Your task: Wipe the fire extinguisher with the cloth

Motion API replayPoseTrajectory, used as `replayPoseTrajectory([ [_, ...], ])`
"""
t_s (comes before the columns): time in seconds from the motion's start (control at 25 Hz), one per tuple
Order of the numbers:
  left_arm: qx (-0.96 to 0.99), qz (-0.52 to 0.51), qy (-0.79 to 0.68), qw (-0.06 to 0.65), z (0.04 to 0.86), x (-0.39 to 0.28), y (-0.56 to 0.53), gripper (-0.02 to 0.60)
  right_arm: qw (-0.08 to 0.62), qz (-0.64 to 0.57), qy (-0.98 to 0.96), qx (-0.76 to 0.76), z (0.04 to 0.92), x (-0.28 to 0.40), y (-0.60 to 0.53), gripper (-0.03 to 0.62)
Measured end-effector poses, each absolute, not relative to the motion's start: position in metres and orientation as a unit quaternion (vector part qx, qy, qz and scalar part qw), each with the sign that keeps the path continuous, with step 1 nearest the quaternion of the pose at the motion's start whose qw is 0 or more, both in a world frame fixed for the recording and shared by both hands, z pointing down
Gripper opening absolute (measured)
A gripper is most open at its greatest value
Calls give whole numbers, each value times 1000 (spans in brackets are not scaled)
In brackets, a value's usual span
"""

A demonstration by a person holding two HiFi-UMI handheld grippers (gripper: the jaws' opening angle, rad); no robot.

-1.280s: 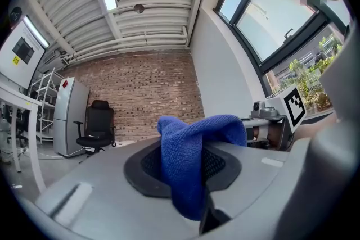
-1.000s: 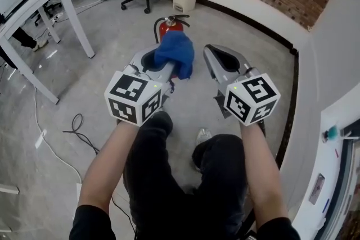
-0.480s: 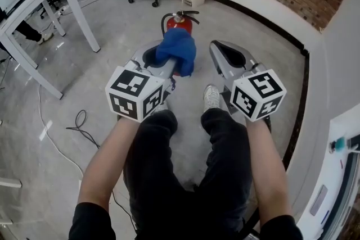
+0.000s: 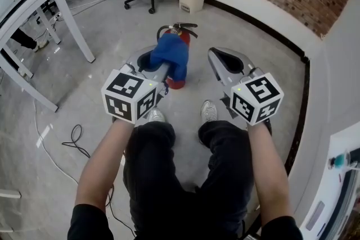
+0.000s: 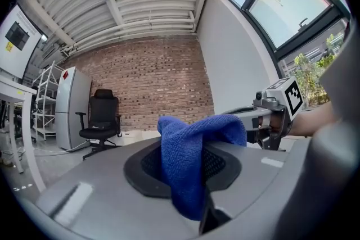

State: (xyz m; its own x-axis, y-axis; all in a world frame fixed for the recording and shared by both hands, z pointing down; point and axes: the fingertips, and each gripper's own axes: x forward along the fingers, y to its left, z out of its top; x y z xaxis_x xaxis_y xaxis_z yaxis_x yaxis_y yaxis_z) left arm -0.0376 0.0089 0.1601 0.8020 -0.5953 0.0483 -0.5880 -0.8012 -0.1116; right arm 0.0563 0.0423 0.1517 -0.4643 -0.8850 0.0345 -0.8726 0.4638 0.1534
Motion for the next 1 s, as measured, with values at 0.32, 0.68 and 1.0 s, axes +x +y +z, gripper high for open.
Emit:
replayPoseTrajectory([
  [0.32,-944,-87,316,35,194,-27,-62,91,91,-55,-864,493,175,76,-23,3],
  [0.68,-929,-166,329,28,240,-33,-142,91,142,-33,-893,426,218,73,-91,3],
  [1.0,-910,-229,345,30,282,-48,-202,91,184,-27,-907,377,260,53,-133,3],
])
